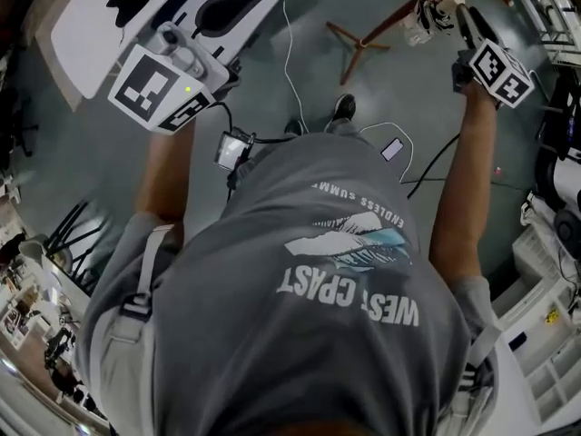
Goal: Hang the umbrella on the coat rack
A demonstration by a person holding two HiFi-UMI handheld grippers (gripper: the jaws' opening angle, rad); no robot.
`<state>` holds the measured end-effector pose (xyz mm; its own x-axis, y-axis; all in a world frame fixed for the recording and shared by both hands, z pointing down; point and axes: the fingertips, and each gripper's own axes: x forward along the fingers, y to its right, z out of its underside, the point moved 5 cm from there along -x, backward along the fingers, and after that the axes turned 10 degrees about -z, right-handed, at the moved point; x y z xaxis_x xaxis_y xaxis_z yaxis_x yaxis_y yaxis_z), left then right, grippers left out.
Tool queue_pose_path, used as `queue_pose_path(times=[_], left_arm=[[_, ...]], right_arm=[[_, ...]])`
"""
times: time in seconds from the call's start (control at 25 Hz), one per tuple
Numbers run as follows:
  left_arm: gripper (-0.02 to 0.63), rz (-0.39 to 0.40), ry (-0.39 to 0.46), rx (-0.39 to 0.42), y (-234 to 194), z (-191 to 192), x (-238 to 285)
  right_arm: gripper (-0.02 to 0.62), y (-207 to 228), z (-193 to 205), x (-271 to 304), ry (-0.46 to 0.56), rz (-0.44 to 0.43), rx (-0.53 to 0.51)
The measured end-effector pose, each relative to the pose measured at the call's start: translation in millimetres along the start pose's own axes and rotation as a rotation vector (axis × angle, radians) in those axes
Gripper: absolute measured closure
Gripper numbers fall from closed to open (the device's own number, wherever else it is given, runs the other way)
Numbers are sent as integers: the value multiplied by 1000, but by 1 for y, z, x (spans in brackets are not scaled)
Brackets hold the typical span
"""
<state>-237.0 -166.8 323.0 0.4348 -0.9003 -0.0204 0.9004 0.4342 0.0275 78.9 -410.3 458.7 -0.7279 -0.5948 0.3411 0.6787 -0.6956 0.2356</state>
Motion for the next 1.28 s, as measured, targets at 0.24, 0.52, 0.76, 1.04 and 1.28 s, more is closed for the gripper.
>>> queue_pose_path(times=[0.24, 0.52, 0.76, 1.04, 1.28], left_arm=[[589, -4, 18, -6, -4, 2, -12], [589, 22, 50, -2, -8, -4, -23], [589, 45, 66, -3, -6, -1, -38], [589, 59, 68, -20, 8, -2, -43], [589, 78, 64, -30, 17, -1, -49]], right_arm=[[479, -83, -65, -74, 170, -42, -118], [568, -171, -89, -131, 226, -97, -248], [568, -214, -69, -149, 216, -134, -222], [568, -233, -60, -158, 194, -174, -211], [568, -243, -54, -163, 180, -180, -212]])
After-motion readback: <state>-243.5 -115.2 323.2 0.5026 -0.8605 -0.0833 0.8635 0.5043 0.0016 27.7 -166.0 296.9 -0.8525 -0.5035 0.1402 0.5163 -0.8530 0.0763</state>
